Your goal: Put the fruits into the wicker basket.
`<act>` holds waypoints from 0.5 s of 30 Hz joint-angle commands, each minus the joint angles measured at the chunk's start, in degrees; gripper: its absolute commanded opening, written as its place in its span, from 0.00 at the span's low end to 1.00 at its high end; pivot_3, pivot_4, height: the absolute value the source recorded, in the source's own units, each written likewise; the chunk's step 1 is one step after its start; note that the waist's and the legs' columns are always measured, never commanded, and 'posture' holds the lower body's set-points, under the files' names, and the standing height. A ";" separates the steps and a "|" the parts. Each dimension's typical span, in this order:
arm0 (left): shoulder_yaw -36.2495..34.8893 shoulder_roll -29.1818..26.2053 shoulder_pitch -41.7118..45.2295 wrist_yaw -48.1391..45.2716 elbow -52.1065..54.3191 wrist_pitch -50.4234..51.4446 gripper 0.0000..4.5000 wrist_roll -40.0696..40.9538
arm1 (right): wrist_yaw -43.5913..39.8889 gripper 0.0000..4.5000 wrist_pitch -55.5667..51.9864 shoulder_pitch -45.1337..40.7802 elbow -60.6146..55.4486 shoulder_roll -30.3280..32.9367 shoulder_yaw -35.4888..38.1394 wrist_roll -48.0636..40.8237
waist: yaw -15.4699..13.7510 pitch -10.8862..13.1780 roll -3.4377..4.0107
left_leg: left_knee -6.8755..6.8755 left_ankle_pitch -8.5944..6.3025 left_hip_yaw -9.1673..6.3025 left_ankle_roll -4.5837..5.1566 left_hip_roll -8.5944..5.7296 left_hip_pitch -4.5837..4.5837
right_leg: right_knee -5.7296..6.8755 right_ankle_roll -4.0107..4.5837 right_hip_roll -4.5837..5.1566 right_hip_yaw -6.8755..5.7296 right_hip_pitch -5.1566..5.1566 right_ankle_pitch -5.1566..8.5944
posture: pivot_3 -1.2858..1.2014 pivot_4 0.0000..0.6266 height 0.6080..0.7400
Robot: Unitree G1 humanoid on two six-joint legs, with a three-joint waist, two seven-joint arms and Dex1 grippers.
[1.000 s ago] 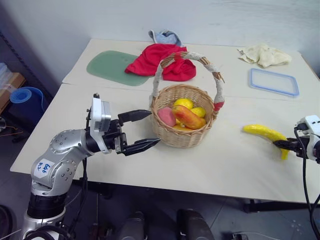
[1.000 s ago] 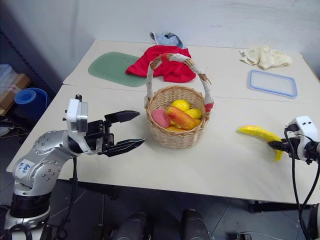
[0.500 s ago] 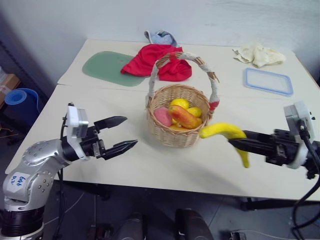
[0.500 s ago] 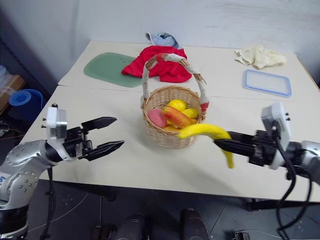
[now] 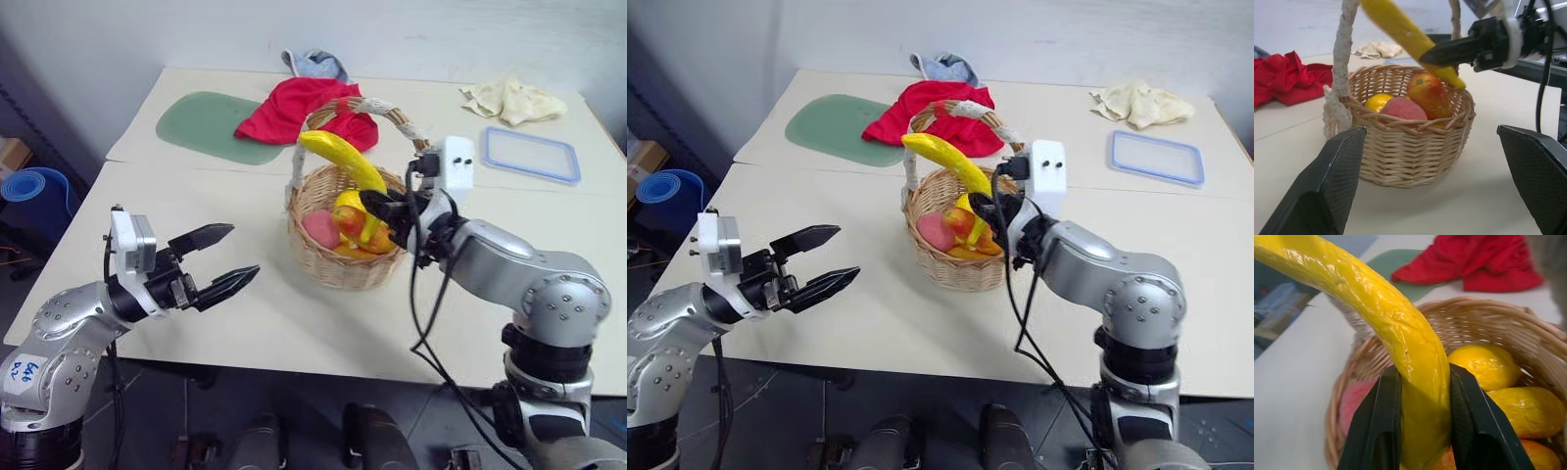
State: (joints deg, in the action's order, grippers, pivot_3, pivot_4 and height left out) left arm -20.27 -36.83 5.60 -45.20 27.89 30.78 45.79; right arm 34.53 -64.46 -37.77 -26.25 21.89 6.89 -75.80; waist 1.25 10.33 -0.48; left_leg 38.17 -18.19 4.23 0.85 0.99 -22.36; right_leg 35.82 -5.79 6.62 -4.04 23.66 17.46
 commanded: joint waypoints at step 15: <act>3.26 0.13 3.68 -1.83 -1.01 -1.29 1.00 1.76 | -63.23 0.99 14.37 18.95 -12.22 25.36 6.45 10.16 | -1.11 0.00 -0.02 | -0.09 0.00 -0.01 0.34 -0.06 0.01 | -0.33 -0.07 -0.05 0.13 -0.17 -0.04 | 0.52 0.24 1.00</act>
State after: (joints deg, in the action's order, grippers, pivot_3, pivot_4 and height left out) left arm -16.69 -36.44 8.77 -46.38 26.34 30.48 47.08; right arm -22.51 -54.36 -20.21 -36.50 46.32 10.11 -68.12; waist 0.14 10.33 -0.50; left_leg 38.09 -18.19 4.25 1.20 0.91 -22.35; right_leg 35.45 -5.87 6.56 -3.91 23.47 17.41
